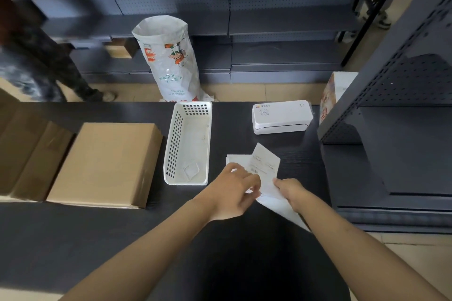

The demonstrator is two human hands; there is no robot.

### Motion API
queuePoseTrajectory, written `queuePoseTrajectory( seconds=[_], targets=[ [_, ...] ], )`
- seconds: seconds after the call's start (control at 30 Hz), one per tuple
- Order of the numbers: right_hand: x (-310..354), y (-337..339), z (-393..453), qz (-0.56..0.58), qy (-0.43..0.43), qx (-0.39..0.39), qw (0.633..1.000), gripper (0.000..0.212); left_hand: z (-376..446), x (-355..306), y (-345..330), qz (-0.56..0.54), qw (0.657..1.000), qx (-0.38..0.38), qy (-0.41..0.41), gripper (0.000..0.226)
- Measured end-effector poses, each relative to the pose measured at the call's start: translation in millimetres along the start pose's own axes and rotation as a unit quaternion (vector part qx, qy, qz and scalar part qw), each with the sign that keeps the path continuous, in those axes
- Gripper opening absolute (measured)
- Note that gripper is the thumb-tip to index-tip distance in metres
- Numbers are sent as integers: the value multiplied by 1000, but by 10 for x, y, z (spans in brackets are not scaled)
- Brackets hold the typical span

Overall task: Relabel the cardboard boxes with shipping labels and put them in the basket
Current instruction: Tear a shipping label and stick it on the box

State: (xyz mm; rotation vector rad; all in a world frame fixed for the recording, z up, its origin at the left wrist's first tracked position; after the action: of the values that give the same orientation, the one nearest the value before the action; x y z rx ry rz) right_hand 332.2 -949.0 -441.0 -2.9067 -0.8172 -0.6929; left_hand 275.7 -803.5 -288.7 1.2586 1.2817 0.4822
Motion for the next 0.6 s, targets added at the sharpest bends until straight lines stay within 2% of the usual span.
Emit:
queuePoseTrajectory(
  seconds=[0.13, 0.37, 0.47, 0.53, 0.6],
  targets=[
    [-38, -21, 18, 8, -13, -8, 1000, 32, -78, 31, 216, -48, 999, -16, 11, 11],
    [-17, 108, 38, -128, -15, -89, 988, 37, -168, 13, 589, -178, 983, -46, 15, 16],
    [67, 139, -12, -242, 6, -122, 962, 43, -183, 87, 663, -178, 983, -40, 27, 15],
    [172, 154, -95, -333, 29, -170, 927, 50, -168, 151, 624, -154, 987, -6, 47, 11],
    [363, 151, -301, -371, 112, -246, 888, 49, -161, 219, 555, -132, 988, 34, 71, 14]
  ],
)
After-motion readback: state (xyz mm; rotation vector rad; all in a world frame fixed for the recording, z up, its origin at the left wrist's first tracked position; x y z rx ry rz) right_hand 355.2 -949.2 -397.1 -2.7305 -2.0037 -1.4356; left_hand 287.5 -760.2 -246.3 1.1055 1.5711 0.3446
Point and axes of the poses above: each hand's wrist, its own z-axis towards the middle knuckle, its own y-axis out of the back of the hand, x = y × z, the point moved 8 cm from there along z, towards the middle knuckle, and after that the axes turned 13 degrees about x, right-handed, at the moved point
